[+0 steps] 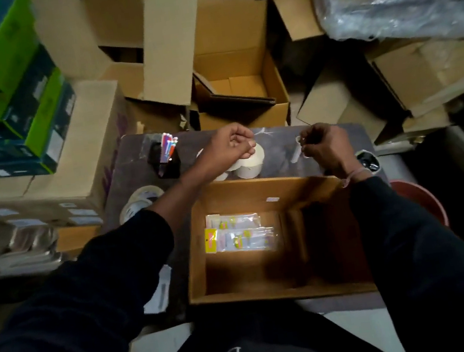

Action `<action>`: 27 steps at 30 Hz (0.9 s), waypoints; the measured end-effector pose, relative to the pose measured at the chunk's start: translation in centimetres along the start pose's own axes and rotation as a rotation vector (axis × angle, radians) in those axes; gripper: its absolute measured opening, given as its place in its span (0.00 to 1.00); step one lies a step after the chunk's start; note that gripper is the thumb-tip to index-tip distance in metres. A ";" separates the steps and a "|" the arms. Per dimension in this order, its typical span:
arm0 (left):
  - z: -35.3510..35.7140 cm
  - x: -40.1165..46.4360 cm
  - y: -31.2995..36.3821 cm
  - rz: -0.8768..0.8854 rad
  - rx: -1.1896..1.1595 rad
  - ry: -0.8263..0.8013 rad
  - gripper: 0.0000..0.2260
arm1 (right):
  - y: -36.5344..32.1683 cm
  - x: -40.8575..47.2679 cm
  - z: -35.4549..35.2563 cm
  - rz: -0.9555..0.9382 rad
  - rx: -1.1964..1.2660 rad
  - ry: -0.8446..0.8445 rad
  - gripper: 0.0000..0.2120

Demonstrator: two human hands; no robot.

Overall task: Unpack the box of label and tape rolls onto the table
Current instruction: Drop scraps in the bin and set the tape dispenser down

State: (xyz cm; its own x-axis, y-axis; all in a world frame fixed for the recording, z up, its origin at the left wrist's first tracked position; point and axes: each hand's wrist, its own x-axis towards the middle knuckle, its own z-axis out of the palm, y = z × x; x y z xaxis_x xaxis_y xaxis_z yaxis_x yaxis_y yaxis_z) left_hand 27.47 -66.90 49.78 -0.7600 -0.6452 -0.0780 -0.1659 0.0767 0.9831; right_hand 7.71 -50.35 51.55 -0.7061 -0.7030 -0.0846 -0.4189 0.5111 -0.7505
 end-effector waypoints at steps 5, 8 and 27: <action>5.1 4.7 0.0 -0.021 0.156 -0.046 0.06 | 5.4 4.9 -2.2 0.079 -0.103 0.019 0.12; 7.9 7.6 -0.6 -0.071 0.295 -0.061 0.08 | 7.7 7.2 -2.5 0.063 -0.158 0.002 0.12; 18.3 15.3 -5.4 -0.254 0.626 0.072 0.13 | 13.1 12.5 -0.1 -0.098 -0.206 -0.066 0.07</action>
State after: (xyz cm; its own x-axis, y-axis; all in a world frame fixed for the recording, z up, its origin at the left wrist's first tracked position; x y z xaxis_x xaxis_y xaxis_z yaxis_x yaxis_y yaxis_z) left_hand 5.29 -63.26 40.27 -0.6096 -0.7484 -0.2613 -0.6826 0.3279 0.6531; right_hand -6.62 -52.40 40.76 -0.6203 -0.7816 -0.0655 -0.5963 0.5242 -0.6080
